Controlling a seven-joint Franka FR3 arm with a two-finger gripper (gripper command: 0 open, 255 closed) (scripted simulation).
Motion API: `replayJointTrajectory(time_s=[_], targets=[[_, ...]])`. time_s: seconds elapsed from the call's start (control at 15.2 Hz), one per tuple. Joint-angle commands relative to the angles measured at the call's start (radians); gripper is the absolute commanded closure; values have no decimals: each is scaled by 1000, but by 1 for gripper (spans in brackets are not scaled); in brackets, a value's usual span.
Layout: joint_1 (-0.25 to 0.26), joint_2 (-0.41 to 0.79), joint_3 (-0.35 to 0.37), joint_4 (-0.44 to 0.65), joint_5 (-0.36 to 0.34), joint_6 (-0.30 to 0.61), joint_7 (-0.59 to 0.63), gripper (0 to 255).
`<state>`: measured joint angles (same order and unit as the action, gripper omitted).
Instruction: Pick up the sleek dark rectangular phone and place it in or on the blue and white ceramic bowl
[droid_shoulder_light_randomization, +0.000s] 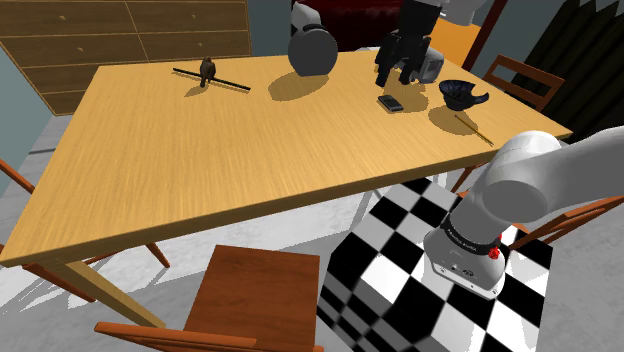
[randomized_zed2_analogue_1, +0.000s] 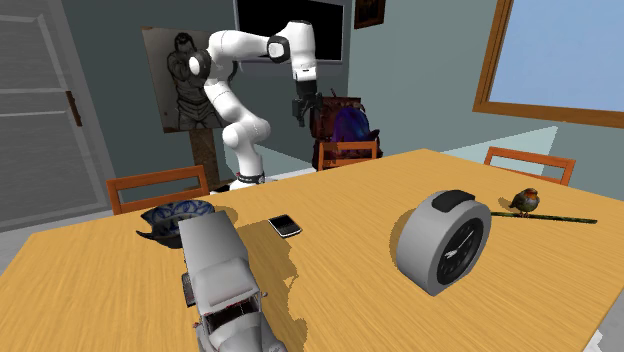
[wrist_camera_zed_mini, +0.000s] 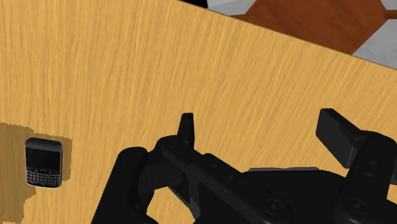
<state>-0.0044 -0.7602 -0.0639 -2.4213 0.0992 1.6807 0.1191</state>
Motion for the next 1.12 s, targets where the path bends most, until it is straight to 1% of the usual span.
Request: replayJointTrajectory(time_s=[0.0,0.53,1.06], targets=[[0,0,0,0,0,0,0,0],[-69,146,-98,-34,-101,172,-99,0],[-127,347,-200,-1,-171,345,-189,0]])
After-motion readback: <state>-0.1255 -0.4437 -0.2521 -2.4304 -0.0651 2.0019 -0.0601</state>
